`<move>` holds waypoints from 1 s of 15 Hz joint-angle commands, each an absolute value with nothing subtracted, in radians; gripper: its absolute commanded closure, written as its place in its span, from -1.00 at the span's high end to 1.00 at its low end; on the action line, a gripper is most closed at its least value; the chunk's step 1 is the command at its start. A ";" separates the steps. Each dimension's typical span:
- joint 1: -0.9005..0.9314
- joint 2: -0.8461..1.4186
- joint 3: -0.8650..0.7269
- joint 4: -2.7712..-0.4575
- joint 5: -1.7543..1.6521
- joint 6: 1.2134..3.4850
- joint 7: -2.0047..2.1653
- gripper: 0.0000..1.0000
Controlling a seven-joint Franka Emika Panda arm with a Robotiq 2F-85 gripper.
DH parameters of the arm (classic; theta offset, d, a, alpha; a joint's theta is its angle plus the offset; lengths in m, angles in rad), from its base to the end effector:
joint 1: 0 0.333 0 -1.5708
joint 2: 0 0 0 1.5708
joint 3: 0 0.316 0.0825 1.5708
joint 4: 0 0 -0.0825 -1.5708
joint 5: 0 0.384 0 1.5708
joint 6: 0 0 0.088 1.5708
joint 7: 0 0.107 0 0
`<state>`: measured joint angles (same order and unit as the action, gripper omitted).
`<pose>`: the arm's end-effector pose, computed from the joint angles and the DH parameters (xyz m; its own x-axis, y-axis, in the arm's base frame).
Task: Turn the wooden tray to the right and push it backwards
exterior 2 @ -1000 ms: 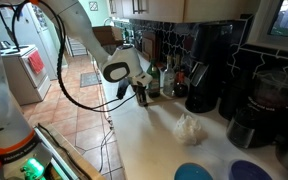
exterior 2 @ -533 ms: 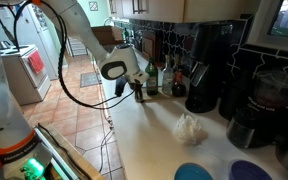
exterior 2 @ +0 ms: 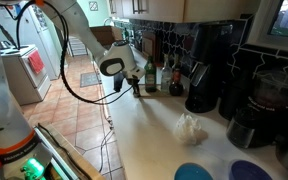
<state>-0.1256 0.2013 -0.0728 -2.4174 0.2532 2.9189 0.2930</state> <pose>0.5079 -0.1183 0.2580 0.7102 -0.6618 0.2400 -0.6347 -0.7494 -0.1885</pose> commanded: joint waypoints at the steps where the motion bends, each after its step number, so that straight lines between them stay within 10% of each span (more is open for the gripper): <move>1: -0.102 0.215 -0.051 -2.377 0.287 2.941 0.287 -0.95; 15: 0.086 0.288 -0.229 -2.289 -0.035 2.838 0.542 -0.93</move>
